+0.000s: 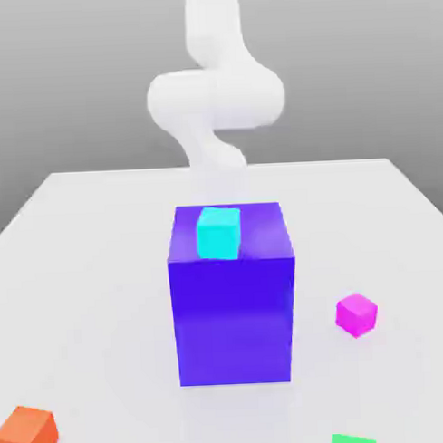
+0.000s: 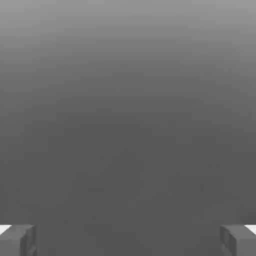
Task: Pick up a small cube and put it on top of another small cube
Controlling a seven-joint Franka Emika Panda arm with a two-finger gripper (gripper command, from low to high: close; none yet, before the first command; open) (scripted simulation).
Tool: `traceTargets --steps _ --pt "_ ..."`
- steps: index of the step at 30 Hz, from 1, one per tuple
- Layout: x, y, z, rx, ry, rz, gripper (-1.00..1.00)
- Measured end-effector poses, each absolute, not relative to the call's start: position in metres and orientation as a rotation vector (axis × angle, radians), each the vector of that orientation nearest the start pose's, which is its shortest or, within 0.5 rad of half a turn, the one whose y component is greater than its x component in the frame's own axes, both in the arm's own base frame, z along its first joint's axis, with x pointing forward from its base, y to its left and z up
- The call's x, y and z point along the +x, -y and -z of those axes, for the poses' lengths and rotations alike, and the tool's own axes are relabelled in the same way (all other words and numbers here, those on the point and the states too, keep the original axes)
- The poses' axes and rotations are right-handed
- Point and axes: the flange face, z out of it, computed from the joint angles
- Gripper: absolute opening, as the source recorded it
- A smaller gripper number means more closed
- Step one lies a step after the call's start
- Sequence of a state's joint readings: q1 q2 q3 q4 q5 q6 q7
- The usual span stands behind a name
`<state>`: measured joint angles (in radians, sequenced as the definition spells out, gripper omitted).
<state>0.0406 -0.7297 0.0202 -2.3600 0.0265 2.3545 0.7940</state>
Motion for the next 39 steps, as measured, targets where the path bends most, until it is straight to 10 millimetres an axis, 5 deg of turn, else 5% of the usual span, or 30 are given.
traceTargets --steps 4,9,15,19,26,27,34,39 --pt "0.407 -0.081 -0.562 -2.624 -0.87 0.716 0.0" --pt "0.404 -0.148 -0.437 -2.775 -0.728 0.478 0.0" --pt "0.337 -0.21 -0.285 -2.976 -0.52 0.192 0.0" --pt "0.271 -0.221 -0.197 -3.106 -0.38 0.024 0.0" --pt "0.26 -0.223 -0.133 -3.121 -0.349 -0.002 0.0" --pt "0.259 -0.223 -0.128 -3.121 -0.349 -0.001 -1.0" --pt "0.259 -0.223 -0.128 -3.121 -0.348 0.0 -1.0" --pt "0.261 -0.224 -0.165 -3.122 -0.349 0.002 -1.0"
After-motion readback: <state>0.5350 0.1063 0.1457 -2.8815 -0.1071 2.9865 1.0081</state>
